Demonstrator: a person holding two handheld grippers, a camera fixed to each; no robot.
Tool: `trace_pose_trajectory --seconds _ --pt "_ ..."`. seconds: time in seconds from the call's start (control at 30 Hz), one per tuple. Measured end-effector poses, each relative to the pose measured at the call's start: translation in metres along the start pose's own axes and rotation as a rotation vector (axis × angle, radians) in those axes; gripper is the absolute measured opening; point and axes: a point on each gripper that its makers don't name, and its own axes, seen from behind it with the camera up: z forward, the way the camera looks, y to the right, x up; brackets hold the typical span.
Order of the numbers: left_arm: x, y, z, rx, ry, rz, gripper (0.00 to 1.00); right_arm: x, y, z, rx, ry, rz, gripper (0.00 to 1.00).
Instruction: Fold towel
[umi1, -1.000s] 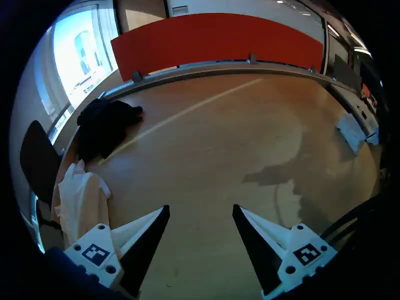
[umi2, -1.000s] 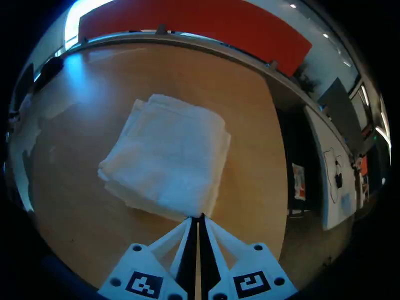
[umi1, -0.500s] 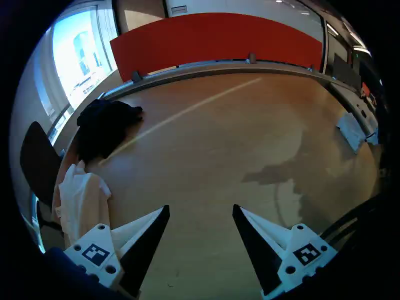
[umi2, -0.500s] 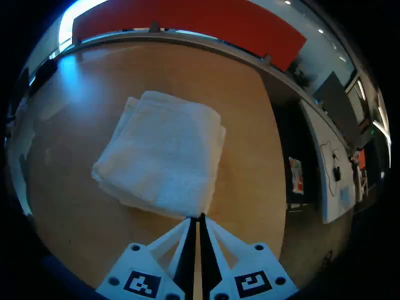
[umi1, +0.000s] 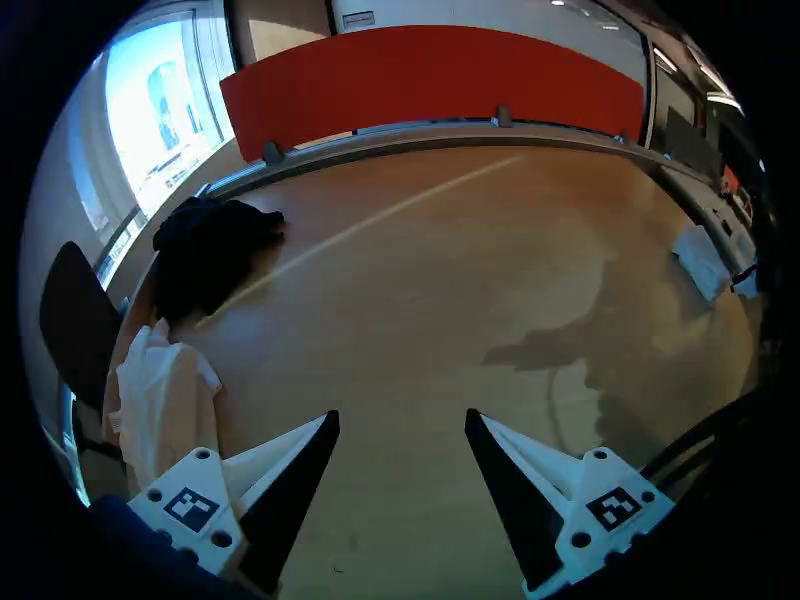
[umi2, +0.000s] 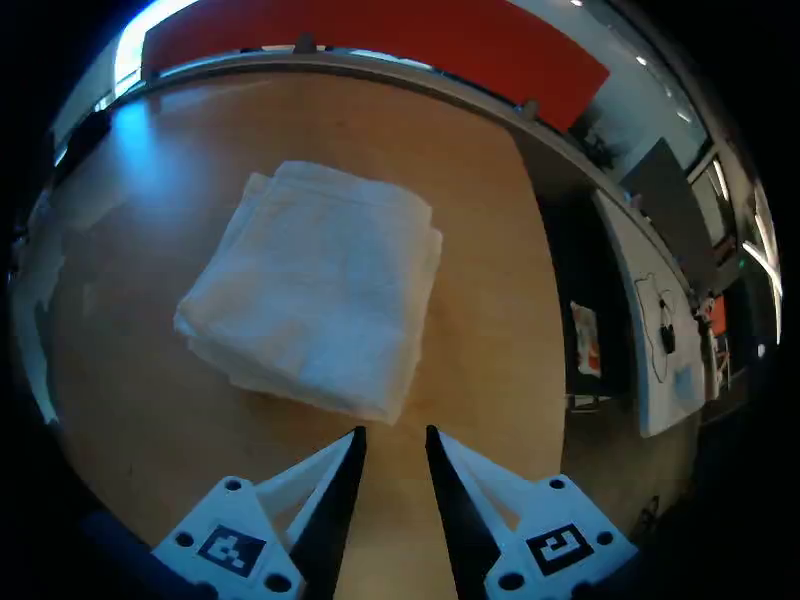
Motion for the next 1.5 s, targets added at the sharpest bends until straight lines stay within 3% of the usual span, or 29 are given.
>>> trace_pose_trajectory --seconds 0.1,0.23,0.27,0.67,1.13,1.5 --pt "0.001 0.001 0.0 -0.001 0.003 0.002 0.93 0.0 -0.001 -0.001 0.0 0.001 0.001 0.66" --pt "0.002 0.001 -0.001 -0.003 0.007 0.0 0.93 0.001 0.0 -0.001 -0.009 0.006 0.002 0.99" --pt "0.003 0.001 -0.001 -0.003 0.008 -0.001 0.93 0.001 0.0 -0.001 -0.012 0.007 0.002 1.0" --pt "0.006 -0.003 -0.003 -0.004 0.018 -0.006 0.93 0.017 -0.005 -0.01 -0.023 0.074 0.018 1.0" --pt "0.008 -0.002 -0.004 -0.006 0.025 -0.006 0.93 0.073 0.0 -0.042 -0.089 0.347 0.162 1.0" --pt "0.012 -0.003 -0.005 -0.004 0.035 -0.013 0.93 0.109 0.003 -0.059 -0.129 0.496 0.257 1.0"
